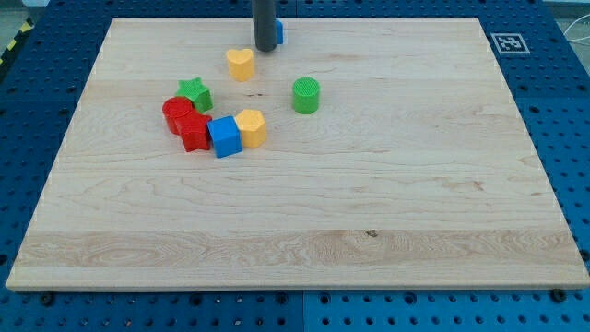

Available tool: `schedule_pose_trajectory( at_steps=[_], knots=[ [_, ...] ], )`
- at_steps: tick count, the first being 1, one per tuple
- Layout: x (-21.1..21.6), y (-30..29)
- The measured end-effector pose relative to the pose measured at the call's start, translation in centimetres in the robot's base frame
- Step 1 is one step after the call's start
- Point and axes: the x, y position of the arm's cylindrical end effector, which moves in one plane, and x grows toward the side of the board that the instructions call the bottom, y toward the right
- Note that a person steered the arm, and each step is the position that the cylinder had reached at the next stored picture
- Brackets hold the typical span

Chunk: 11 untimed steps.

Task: Slide yellow heart towards top left

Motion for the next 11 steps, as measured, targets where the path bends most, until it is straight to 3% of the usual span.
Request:
schedule_pose_trajectory(
  at_steps=[4,9,10,11],
  knots=[
    [6.6,0.7],
    [5.3,-3.1],
    [6.8,-4.2],
    [6.6,-7.6]
  ],
)
